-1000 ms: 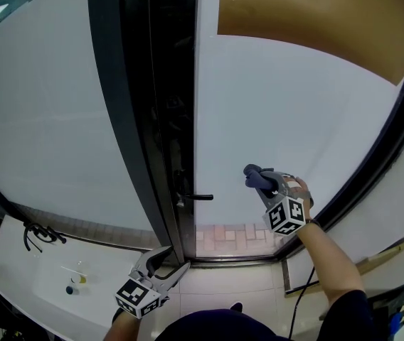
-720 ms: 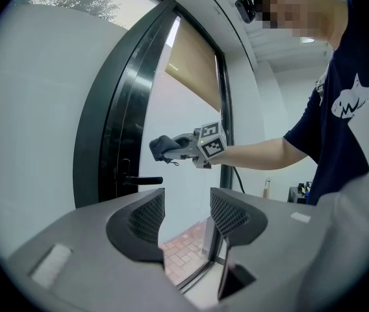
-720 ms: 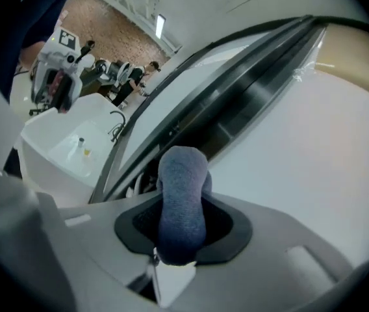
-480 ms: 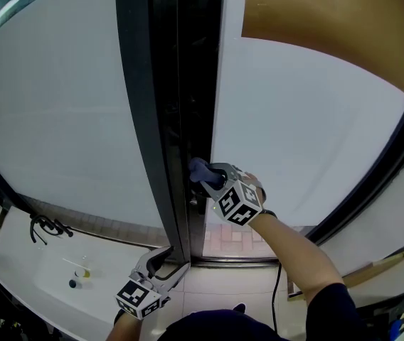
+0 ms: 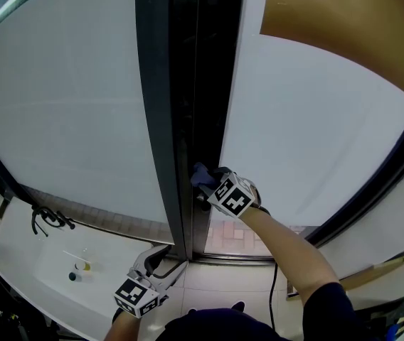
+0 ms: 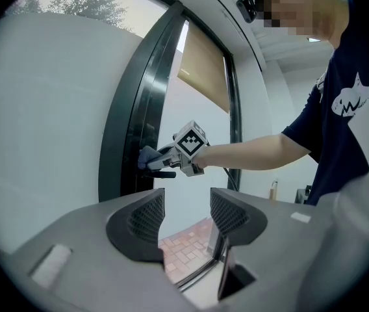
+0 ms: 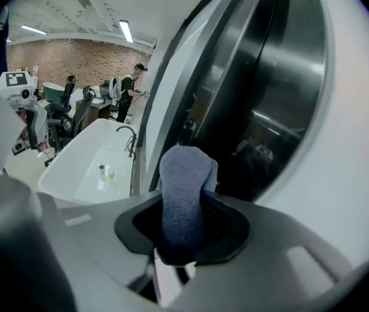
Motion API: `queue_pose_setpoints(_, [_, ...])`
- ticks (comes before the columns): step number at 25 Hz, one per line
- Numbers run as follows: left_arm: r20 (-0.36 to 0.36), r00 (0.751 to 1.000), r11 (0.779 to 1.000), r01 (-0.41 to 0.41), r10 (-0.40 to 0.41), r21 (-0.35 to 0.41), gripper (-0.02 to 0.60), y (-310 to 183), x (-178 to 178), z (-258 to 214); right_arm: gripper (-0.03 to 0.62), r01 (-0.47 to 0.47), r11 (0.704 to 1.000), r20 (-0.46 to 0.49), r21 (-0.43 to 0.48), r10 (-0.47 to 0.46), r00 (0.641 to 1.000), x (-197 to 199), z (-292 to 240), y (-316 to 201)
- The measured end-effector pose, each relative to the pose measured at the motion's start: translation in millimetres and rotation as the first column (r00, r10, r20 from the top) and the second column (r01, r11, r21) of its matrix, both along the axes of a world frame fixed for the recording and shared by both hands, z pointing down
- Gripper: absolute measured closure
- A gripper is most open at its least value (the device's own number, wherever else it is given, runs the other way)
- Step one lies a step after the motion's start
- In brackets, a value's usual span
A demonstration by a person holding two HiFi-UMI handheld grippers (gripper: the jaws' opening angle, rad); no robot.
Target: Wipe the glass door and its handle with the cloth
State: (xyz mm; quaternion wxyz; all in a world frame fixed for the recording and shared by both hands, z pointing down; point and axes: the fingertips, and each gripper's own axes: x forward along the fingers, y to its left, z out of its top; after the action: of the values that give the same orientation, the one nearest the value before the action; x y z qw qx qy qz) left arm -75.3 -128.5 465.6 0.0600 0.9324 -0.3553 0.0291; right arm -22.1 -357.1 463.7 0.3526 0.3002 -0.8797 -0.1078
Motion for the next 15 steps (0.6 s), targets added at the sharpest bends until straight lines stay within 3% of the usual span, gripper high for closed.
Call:
queue_pose_setpoints(8, [0.009, 0.999, 0.999, -0.031, 0.031, 0.008, 0.367, 4, 14, -7, 0.494, -0.01, 0.98, -0.068, -0.201, -0.004, 0.998, 20, 12, 8])
queue_pose_setpoints(15, [0.016, 0.998, 0.999, -0.054, 0.054, 0.004, 0.367, 7, 24, -2, 0.494, -0.048, 0.956, -0.096, -0.288, 0.021, 0.995, 67, 17, 13])
